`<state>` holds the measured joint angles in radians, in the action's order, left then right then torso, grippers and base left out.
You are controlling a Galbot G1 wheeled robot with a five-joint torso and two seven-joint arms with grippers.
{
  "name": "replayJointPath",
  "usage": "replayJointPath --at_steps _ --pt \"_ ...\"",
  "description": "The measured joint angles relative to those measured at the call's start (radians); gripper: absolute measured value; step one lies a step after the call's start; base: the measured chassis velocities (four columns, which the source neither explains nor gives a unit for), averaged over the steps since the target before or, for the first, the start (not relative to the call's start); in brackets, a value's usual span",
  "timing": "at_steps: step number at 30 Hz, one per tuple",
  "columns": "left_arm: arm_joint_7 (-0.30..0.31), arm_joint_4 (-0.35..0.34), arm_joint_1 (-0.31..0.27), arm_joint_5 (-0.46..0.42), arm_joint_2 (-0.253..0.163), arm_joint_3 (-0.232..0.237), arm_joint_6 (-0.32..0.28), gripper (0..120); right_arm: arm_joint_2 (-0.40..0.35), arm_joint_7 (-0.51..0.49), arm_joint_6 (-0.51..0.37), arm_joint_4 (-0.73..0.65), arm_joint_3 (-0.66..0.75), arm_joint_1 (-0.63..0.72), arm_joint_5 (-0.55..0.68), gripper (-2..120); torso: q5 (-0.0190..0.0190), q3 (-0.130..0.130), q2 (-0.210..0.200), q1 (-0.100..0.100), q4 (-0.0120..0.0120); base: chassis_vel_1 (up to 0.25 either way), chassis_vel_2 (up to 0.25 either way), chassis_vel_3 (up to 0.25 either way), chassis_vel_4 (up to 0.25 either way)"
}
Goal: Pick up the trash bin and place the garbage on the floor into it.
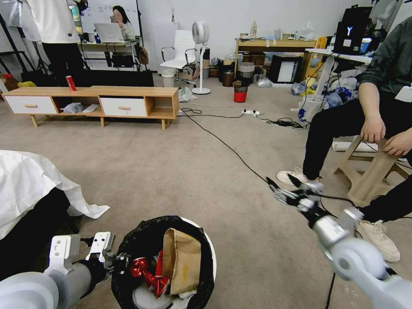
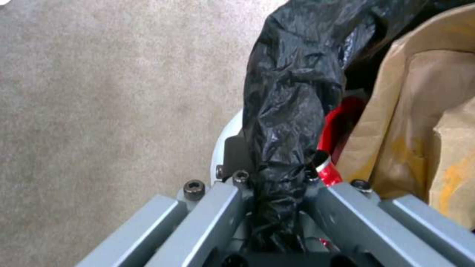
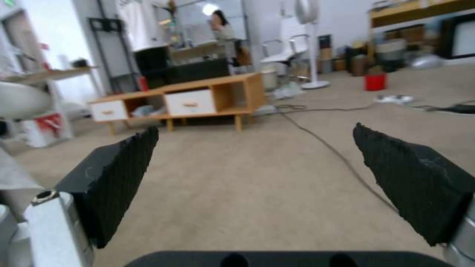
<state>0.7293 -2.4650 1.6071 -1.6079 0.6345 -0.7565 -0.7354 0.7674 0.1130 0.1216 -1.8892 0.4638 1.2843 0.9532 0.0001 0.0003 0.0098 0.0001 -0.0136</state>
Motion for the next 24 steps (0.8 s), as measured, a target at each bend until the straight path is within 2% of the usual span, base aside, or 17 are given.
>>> replayJointPath --at_steps 3,5,6,10,14,17,19,22,24 --pt "-0.009 0.0 0.001 0.038 0.031 -0.001 0.0 1 0.073 -0.052 -0.018 -0.049 0.117 0.13 -0.119 100 -0.0001 0.0 0.0 0.0 0.0006 0.0 0.0 0.0 0.0" --pt "-0.013 0.001 0.005 0.05 0.039 -0.001 0.0 1 0.09 -0.055 -0.021 -0.06 0.141 0.158 -0.146 100 -0.0002 0.0 0.0 0.0 0.0006 0.0 0.0 0.0 0.0" --pt "-0.017 0.001 0.009 0.068 0.054 -0.001 0.0 1 0.125 -0.055 -0.02 -0.075 0.187 0.213 -0.209 100 0.0 0.0 0.0 0.0 0.0006 0.0 0.0 0.0 0.0" --pt "-0.022 0.002 0.014 0.092 0.07 -0.002 0.0 1 0.164 -0.037 -0.008 -0.091 0.243 0.281 -0.266 100 -0.0001 0.0 0.0 0.0 0.0003 0.0 0.0 0.0 0.0" --pt "-0.03 0.0 0.017 0.126 0.084 -0.003 0.0 1 0.236 0.081 0.036 -0.123 0.355 0.382 -0.312 100 0.0 0.0 0.0 0.0 0.0003 0.0 0.0 0.0 0.0" --pt "-0.034 -0.001 0.017 0.137 0.093 -0.003 0.0 1 0.258 0.089 0.042 -0.136 0.38 0.404 -0.33 100 -0.0003 0.0 0.0 0.0 0.0003 0.0 0.0 0.0 0.0" --pt "-0.053 0.001 0.033 0.187 0.116 -0.002 0.0 1 0.326 0.095 0.047 -0.17 0.435 0.462 -0.395 100 -0.0002 0.0 0.0 0.0 0.0004 0.0 0.0 0.0 0.0" --pt "-0.066 0.005 0.036 0.214 0.128 0.0 0.0 1 0.358 0.09 0.048 -0.184 0.448 0.481 -0.429 100 -0.0002 0.0 0.0 0.0 0.0004 0.0 0.0 0.0 0.0" --pt "-0.072 0.006 0.033 0.231 0.147 -0.001 0.0 1 0.413 0.046 0.049 -0.211 0.451 0.502 -0.473 100 -0.0002 0.0 0.0 0.0 0.0003 0.0 0.0 0.0 0.0"
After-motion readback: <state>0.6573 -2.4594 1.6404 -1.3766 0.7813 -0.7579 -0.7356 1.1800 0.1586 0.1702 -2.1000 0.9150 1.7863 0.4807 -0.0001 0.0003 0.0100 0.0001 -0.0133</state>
